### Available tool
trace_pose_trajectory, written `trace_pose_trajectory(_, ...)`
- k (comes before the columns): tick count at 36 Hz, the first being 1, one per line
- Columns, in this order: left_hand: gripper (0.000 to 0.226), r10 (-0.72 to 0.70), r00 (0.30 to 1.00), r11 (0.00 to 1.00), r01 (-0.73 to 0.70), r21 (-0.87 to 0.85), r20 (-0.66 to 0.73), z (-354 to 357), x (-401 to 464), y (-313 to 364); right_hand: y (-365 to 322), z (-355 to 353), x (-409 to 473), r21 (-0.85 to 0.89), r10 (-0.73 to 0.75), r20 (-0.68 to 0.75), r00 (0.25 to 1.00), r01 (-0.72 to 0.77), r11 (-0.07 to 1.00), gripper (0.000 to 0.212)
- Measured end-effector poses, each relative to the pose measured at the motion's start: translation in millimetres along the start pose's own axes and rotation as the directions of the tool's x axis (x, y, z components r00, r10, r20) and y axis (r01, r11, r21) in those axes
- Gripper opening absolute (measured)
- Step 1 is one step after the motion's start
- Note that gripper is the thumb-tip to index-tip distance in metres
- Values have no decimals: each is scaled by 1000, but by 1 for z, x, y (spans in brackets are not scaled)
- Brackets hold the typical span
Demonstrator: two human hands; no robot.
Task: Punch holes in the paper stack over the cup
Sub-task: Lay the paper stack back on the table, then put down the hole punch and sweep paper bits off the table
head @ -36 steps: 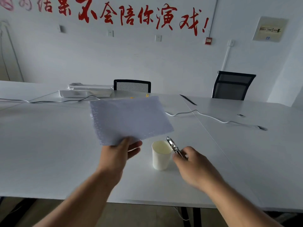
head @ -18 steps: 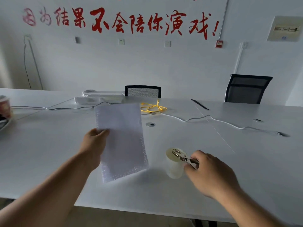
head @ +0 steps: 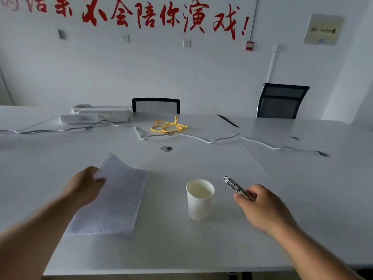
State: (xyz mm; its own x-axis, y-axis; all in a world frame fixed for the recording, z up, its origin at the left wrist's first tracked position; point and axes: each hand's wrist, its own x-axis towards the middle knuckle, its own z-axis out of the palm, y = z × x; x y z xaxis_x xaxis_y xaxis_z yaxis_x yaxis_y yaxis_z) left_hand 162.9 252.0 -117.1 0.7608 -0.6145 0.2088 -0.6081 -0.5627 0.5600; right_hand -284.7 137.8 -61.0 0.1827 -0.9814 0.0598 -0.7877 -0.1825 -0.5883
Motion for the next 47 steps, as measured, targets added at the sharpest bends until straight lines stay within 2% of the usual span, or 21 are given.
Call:
trace_pose_trajectory(3,44,0,1000,996,-3,92,26,1,-6,-9,20,11,14,-24,65,-25,998,-66,998,29)
trace_pose_trajectory(5,49,35,999,984,-38,175,23,-2,-11,-9,29,16,21,-49,105,-50,993,-108,993,24)
trace_pose_trajectory(9,54,72,997,949,-73,307,14,-10,-22,-8,43,27,32,-148,111,-154,982,-134,980,35)
trace_pose_trajectory(13,58,26,1000,947,-26,319,4,-17,-31,-8,51,31,35,-303,81,-212,974,-145,942,40)
trace_pose_trajectory(16,59,1,1000,957,4,290,-17,-20,-42,-2,57,35,36,-338,70,-200,977,-135,931,43)
trace_pose_trajectory(18,59,16,999,973,-6,230,-41,-20,-51,6,59,37,37,-339,70,-191,979,-132,932,42)
trace_pose_trajectory(22,48,84,996,996,-84,0,-42,-14,-79,33,59,40,37,-352,59,-188,980,-123,928,46)
trace_pose_trajectory(26,37,183,982,966,-187,-180,-38,-9,-125,68,59,38,33,-381,36,-187,982,-106,918,52)
trace_pose_trajectory(29,32,231,972,924,-232,-305,-41,-8,-163,90,61,34,28,-366,32,-194,981,-103,925,48)
trace_pose_trajectory(32,24,296,955,876,-283,-391,-30,-11,-200,112,63,33,26,-360,21,-211,977,-98,928,45)
trace_pose_trajectory(35,28,338,941,835,-301,-460,-2,-16,-235,124,65,32,22,-379,11,-246,969,-107,919,46)
trace_pose_trajectory(42,21,394,912,819,-295,-492,111,-9,-293,117,61,29,10,-438,14,-290,957,-146,887,72)
trace_pose_trajectory(43,19,388,910,824,-271,-497,148,-4,-299,113,59,29,6,-429,-43,-317,948,-103,897,69)
trace_pose_trajectory(45,14,324,909,844,-154,-514,261,4,-304,105,53,31,-3,-373,-266,-375,888,118,920,52)
trace_pose_trajectory(47,11,187,883,830,92,-550,431,10,-304,101,44,38,-15,-292,-498,-388,775,409,865,40)
